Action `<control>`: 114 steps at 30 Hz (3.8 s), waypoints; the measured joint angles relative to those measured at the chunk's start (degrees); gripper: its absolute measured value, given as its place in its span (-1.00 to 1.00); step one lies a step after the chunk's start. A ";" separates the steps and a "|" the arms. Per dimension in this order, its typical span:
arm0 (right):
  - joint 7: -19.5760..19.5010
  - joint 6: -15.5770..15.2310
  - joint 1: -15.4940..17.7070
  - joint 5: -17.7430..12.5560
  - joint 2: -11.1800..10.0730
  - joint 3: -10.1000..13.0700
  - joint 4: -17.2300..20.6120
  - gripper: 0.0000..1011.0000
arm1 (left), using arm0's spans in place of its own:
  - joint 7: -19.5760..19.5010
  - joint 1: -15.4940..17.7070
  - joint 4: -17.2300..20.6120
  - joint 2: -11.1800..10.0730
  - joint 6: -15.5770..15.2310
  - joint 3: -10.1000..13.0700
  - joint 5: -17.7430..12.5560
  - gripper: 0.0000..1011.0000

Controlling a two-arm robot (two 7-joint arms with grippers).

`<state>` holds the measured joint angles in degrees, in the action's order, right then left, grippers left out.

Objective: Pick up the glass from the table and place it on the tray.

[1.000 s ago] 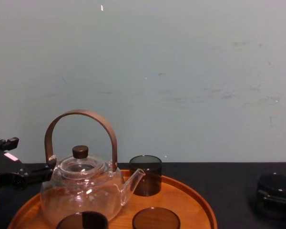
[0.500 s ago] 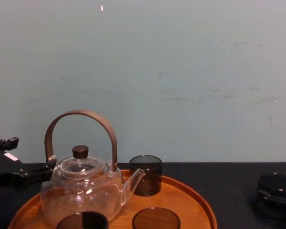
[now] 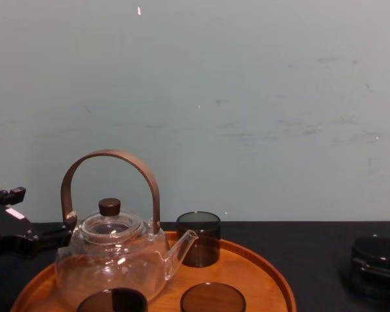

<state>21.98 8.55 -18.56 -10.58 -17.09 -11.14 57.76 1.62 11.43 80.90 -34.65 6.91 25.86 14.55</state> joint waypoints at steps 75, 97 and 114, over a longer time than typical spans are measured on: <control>3.61 -1.78 1.50 -3.45 -0.13 -4.42 8.47 0.79 | 0.00 0.00 0.00 0.00 0.00 0.00 0.00 0.98; 7.81 1.42 -5.04 -4.34 2.93 -9.88 1.33 0.79 | 0.00 0.00 0.00 0.00 0.00 0.00 0.00 0.98; 10.07 2.70 -7.91 -5.30 4.73 -12.13 -3.46 0.79 | 0.00 0.00 0.00 0.00 0.00 0.00 0.00 0.98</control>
<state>32.05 11.24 -26.47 -15.88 -12.36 -23.27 54.31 1.62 11.43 80.90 -34.65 6.91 25.86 14.55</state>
